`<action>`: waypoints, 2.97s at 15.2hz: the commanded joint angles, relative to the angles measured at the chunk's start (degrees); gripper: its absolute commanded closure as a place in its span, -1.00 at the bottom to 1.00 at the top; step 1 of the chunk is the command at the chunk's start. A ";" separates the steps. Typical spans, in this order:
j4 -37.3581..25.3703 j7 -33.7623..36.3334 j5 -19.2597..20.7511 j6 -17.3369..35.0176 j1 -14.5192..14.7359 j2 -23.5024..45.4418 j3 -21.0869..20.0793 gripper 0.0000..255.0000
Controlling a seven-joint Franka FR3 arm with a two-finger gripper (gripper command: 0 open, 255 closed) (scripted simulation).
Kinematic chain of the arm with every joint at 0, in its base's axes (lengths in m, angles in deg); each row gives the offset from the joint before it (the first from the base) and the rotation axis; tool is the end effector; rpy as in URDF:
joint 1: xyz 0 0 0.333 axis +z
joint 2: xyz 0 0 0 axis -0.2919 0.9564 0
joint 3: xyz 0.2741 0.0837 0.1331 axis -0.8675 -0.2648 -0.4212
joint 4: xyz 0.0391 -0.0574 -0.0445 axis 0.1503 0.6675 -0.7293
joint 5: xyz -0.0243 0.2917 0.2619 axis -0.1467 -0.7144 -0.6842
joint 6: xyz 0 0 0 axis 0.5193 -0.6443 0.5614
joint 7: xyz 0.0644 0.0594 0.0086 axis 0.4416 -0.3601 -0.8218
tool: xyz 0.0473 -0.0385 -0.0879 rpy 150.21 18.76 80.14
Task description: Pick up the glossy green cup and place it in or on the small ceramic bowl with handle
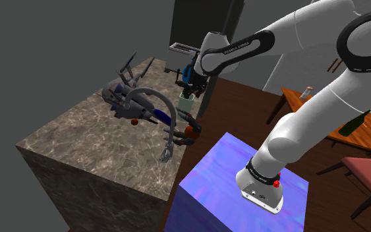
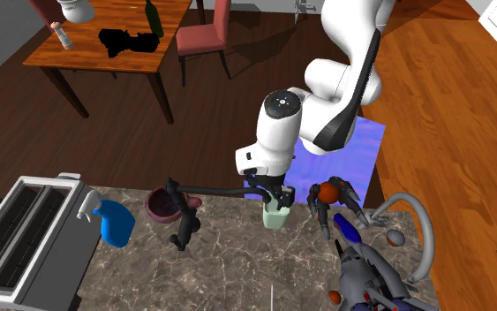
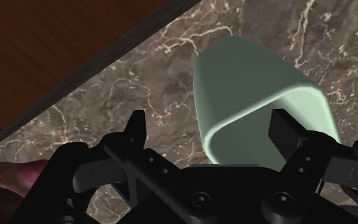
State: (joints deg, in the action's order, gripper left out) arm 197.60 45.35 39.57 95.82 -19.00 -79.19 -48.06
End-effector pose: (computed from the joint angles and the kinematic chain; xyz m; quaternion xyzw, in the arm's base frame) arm 0.4432 -0.0578 0.3742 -0.9953 0.0793 -0.0536 0.0139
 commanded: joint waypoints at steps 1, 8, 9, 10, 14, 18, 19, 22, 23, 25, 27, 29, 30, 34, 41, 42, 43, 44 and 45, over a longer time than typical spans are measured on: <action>0.14 -0.01 -0.03 0.33 0.01 0.15 0.00 -1.00; 0.14 -0.01 -0.03 0.32 0.01 0.15 0.00 1.00; 0.14 -0.01 -0.03 0.32 0.01 0.15 0.00 1.00; 0.14 -0.01 -0.03 0.32 0.01 0.15 0.00 1.00; 0.14 -0.01 -0.03 0.32 0.01 0.15 0.00 1.00; -0.61 0.13 0.11 -1.41 -0.03 -0.83 -0.06 1.00; -1.01 0.20 0.18 -2.27 -0.05 -1.30 -0.09 1.00; -2.28 0.38 0.34 -4.85 -0.11 -2.62 -0.17 1.00; -2.72 0.44 0.38 -5.70 -0.12 -3.03 -0.20 1.00; -3.65 0.54 0.47 -7.39 -0.15 -3.80 -0.26 1.00; -4.63 0.64 0.54 -9.07 -0.17 -4.50 -0.31 1.00; -5.65 0.73 0.60 -10.74 -0.18 -5.15 -0.36 1.00; -6.18 0.77 0.62 -11.57 -0.19 -5.45 -0.38 1.00; -8.41 0.92 0.71 -14.85 -0.20 -6.50 -0.47 1.00; -12.73 1.14 0.80 -20.46 -0.20 -7.80 -0.61 1.00; -13.39 1.16 0.80 -21.25 -0.20 -7.92 -0.63 1.00; -14.07 1.19 0.81 -22.04 -0.19 -8.04 -0.65 1.00; -14.75 1.21 0.81 -22.82 -0.19 -8.14 -0.66 1.00; -15.24 1.23 0.82 -23.37 -0.19 -8.21 -0.67 1.00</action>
State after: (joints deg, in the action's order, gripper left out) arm 182.99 46.63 40.38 73.07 -19.16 -87.29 -48.77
